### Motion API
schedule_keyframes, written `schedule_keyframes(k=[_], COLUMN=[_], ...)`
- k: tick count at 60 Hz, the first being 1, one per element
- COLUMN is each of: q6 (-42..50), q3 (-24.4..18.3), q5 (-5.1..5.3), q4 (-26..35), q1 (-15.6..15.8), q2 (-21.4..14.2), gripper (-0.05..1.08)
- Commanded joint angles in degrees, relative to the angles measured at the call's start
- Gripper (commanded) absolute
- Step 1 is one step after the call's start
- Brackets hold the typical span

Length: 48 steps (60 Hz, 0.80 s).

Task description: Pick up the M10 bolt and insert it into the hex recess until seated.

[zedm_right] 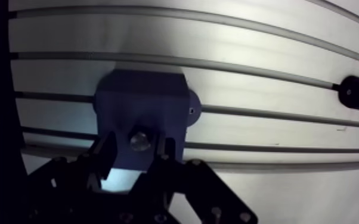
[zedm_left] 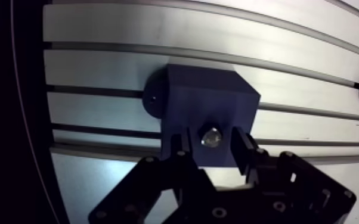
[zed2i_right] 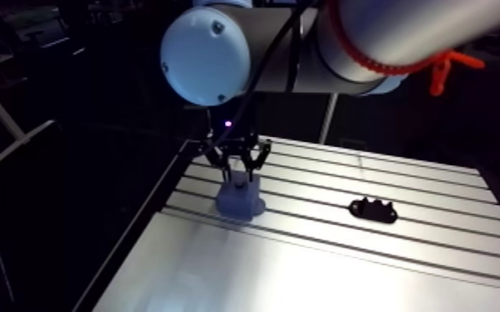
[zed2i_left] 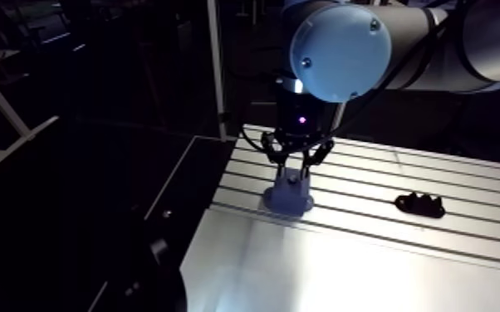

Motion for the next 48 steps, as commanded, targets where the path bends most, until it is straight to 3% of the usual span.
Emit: schedule_keyframes(k=[1,48], q6=[0.0,-0.1], q3=[0.0,0.2], q5=[-0.10,0.06], q4=[0.0,-0.1], q1=[-0.2,-0.3], q2=[0.0,0.0], gripper=[0.53,0.63])
